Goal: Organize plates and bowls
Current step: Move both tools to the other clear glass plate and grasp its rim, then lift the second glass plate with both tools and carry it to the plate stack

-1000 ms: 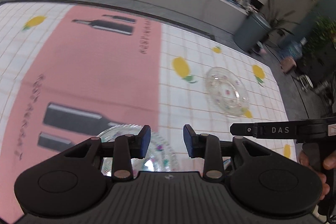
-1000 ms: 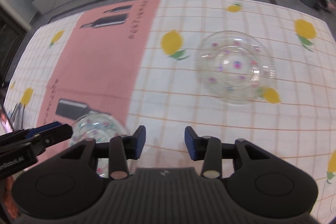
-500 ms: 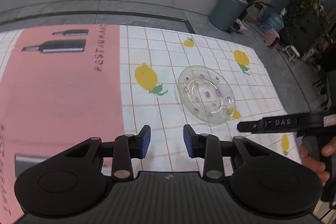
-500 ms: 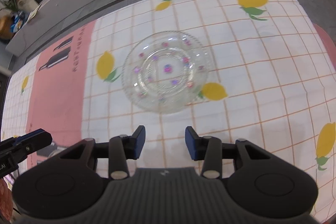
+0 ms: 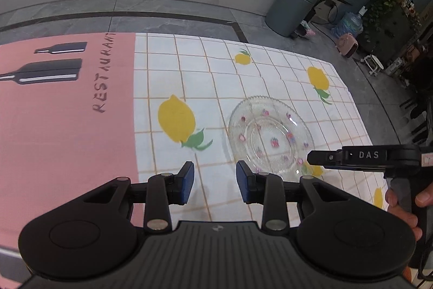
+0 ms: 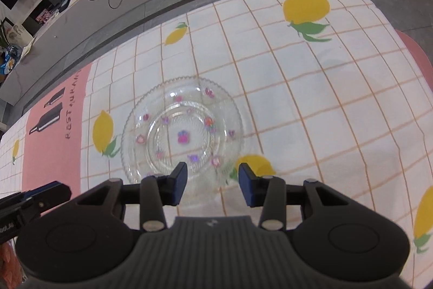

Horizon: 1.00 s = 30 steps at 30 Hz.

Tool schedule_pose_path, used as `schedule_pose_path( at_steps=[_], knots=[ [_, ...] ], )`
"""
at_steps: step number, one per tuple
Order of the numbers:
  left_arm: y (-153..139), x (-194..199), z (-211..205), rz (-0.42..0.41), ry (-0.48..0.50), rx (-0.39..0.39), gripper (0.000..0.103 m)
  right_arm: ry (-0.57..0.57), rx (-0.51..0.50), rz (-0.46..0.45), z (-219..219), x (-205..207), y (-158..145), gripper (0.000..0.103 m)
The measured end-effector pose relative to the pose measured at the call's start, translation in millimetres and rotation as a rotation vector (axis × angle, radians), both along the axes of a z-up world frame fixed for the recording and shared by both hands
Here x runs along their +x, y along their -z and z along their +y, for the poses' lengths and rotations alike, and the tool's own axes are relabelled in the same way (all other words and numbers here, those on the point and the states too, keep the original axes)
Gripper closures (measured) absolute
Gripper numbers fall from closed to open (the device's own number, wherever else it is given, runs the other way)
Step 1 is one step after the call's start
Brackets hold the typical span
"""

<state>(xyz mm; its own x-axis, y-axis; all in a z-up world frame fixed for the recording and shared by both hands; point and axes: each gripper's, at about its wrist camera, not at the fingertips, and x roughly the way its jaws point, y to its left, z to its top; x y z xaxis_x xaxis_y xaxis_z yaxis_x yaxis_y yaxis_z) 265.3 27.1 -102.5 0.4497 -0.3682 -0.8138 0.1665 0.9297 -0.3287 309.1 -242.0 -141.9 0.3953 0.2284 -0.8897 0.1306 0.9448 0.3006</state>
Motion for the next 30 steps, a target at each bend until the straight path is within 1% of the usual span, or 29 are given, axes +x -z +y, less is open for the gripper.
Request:
schedule_pose_path(
  at_steps=[2,3,6,9,14,17,18,19,21,23,25,29,30],
  knots=[
    [5,7,-1,0.003,-0.002,-0.001,0.063,-0.004,0.000,-0.010,0,5,2,0.061],
    [7,10,-2,0.004,-0.004,-0.008,0.060,-0.002,-0.002,-0.013,0,8,4,0.061],
    [16,18,-4,0.015,-0.010,-0.050,0.056,0.016,0.002,-0.006,-2,15,12,0.057],
    [26,26,-5,0.029,-0.012,-0.098,0.054,0.030,0.019,0.000,-6,19,20,0.057],
    [42,39,-5,0.058,-0.038,-0.125,0.054,0.042,0.055,0.000,-10,24,30,0.057],
    [51,44,-6,0.075,-0.053,-0.153,0.054,0.047,0.072,-0.018,-12,27,32,0.057],
    [53,45,-6,0.081,-0.057,-0.163,0.054,0.047,0.074,-0.021,-12,28,32,0.057],
    [56,47,-7,0.087,-0.060,-0.173,0.054,0.048,0.075,-0.024,-12,28,32,0.060],
    [57,48,-10,0.070,-0.057,-0.188,0.055,0.048,0.070,-0.025,-14,29,32,0.066],
    [58,50,-14,0.059,-0.052,-0.178,0.059,0.052,0.079,-0.024,-17,28,33,0.070],
    [58,52,-18,0.054,-0.046,-0.168,0.065,0.055,0.096,-0.025,-22,28,34,0.075],
    [58,55,-23,0.053,-0.041,-0.149,0.076,0.078,0.104,-0.027,-30,28,35,0.077],
    [58,55,-24,0.051,-0.040,-0.144,0.080,0.077,0.108,-0.032,-30,28,36,0.077]
  ],
)
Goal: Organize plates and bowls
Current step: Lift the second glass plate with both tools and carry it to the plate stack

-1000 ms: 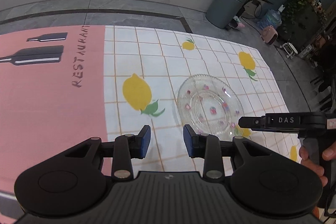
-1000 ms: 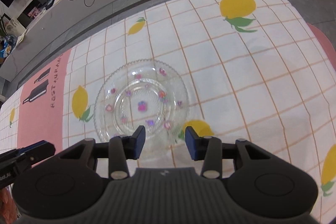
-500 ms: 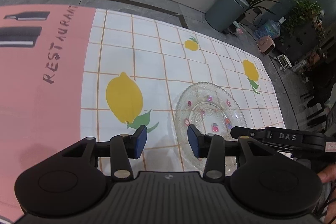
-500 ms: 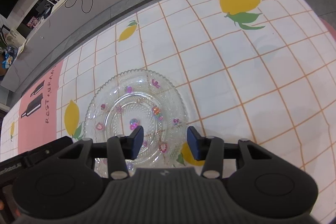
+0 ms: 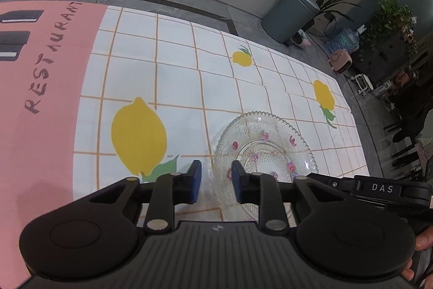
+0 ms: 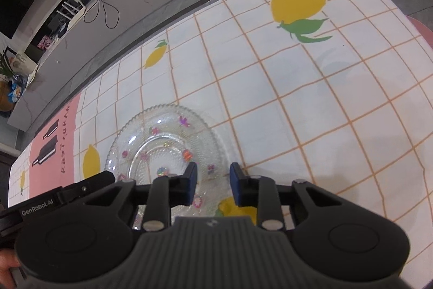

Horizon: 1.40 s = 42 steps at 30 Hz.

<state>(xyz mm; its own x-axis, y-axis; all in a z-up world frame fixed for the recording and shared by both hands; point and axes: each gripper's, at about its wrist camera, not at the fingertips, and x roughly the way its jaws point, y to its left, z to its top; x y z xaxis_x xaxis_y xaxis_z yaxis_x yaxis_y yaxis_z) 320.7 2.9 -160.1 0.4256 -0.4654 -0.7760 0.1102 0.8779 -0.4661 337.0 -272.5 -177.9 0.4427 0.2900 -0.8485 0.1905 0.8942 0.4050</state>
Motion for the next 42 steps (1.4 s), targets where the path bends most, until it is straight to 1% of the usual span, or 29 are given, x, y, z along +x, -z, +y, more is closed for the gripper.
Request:
schedule_pose_path(
  at_steps=[1,3,5,7,10,12,17,21,33,42],
  knots=[
    [0,0,-1,-0.001,-0.001,0.006,0.085,-0.004,0.001,-0.004,0,0,0,0.082],
    [1,-1,-3,0.001,-0.001,0.012,0.089,-0.014,0.000,-0.004,2,-1,1,0.087],
    [0,-2,-6,-0.003,0.003,0.020,0.090,-0.018,-0.012,-0.006,3,-2,2,0.091],
    [-1,-2,-8,-0.004,0.004,0.034,0.090,-0.009,0.000,-0.007,1,-3,2,0.092],
    [-3,-2,-10,0.000,0.011,0.051,0.090,0.009,0.022,-0.003,-3,-4,3,0.093],
    [-5,-5,-10,-0.007,0.016,0.056,0.090,0.002,0.012,0.002,-2,-5,2,0.094],
    [-10,-14,-3,-0.011,0.011,0.051,0.091,-0.017,0.013,0.015,2,-9,-3,0.094],
    [-20,-23,5,-0.024,0.000,0.039,0.091,-0.027,0.025,0.018,6,-15,-9,0.094],
    [-58,-53,35,-0.069,-0.047,0.038,0.091,-0.062,0.037,-0.022,34,-37,-47,0.094],
    [-84,-92,71,-0.096,-0.115,0.029,0.091,-0.118,0.050,-0.036,67,-62,-73,0.094]
  ],
)
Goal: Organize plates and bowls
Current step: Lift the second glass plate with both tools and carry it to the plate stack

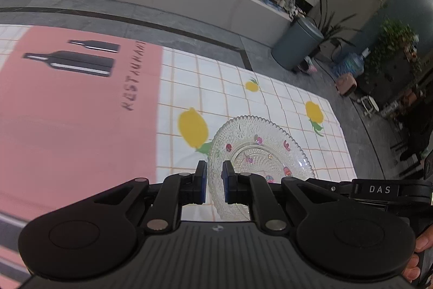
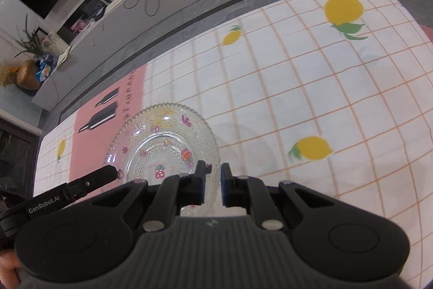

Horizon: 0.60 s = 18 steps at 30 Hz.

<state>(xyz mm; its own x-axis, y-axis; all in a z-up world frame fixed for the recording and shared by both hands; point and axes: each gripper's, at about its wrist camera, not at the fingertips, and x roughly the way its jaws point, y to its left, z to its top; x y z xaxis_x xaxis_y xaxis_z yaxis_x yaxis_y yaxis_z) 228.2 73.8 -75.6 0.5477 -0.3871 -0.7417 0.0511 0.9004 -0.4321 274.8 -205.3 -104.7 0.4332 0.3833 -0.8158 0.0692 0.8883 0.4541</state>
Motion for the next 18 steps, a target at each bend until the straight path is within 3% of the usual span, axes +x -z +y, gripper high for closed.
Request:
schedule_pose_path(
  at_steps=[11,18],
  knots=[
    [-19,-66,67,0.012,-0.155,-0.012,0.091,-0.152,0.000,-0.026,66,-35,-30,0.094],
    [-18,-108,104,0.032,-0.258,-0.013,0.091,-0.284,-0.020,-0.024,117,-57,-33,0.094]
  ],
)
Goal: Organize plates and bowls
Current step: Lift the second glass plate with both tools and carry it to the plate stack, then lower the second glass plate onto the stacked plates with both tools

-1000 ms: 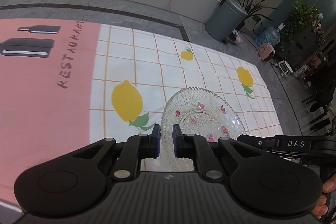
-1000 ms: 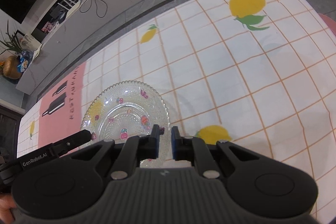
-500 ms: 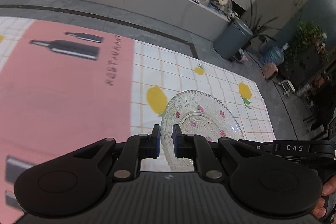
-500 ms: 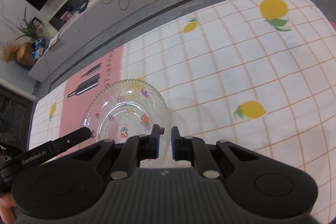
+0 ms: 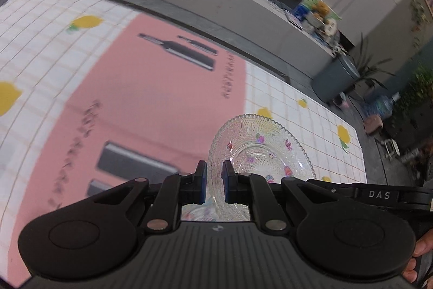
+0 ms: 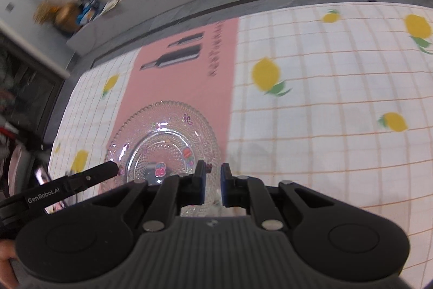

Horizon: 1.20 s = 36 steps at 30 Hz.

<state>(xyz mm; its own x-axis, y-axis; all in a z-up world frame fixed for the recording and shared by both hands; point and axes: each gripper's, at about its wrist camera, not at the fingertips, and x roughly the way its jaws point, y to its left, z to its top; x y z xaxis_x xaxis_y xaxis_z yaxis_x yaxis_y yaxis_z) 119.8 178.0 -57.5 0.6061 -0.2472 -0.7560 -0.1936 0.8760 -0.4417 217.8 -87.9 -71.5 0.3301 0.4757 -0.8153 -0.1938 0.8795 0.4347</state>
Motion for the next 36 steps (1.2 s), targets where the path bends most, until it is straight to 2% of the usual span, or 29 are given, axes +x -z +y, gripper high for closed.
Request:
schedule_pose_path(
  at_steps=[7,14,19,23,24,26,27,30,36],
  knots=[
    [20,-26,10,0.053,-0.033,0.007,0.091,-0.094,-0.063,0.037,33,-15,14,0.094],
    [47,-41,5,0.113,-0.030,-0.014,0.091,-0.166,-0.212,0.073,48,-22,39,0.094],
    [57,-46,1,0.146,-0.036,-0.006,0.091,-0.236,-0.330,0.058,61,-27,46,0.094],
    [57,-48,0,0.160,-0.038,-0.002,0.093,-0.309,-0.423,0.046,76,-28,56,0.103],
    [58,-48,-1,0.169,-0.033,-0.011,0.094,-0.333,-0.428,0.042,79,-29,58,0.103],
    [63,-46,-5,0.187,-0.028,-0.021,0.095,-0.365,-0.344,0.103,85,-29,58,0.103],
    [67,-45,-6,0.199,-0.034,-0.023,0.094,-0.374,-0.348,0.108,91,-30,57,0.103],
    [75,-48,0,0.210,-0.057,-0.024,0.096,-0.432,-0.419,0.035,110,-39,54,0.103],
    [66,-52,9,0.172,-0.075,-0.028,0.095,-0.433,-0.426,0.016,109,-35,48,0.102]
  ],
)
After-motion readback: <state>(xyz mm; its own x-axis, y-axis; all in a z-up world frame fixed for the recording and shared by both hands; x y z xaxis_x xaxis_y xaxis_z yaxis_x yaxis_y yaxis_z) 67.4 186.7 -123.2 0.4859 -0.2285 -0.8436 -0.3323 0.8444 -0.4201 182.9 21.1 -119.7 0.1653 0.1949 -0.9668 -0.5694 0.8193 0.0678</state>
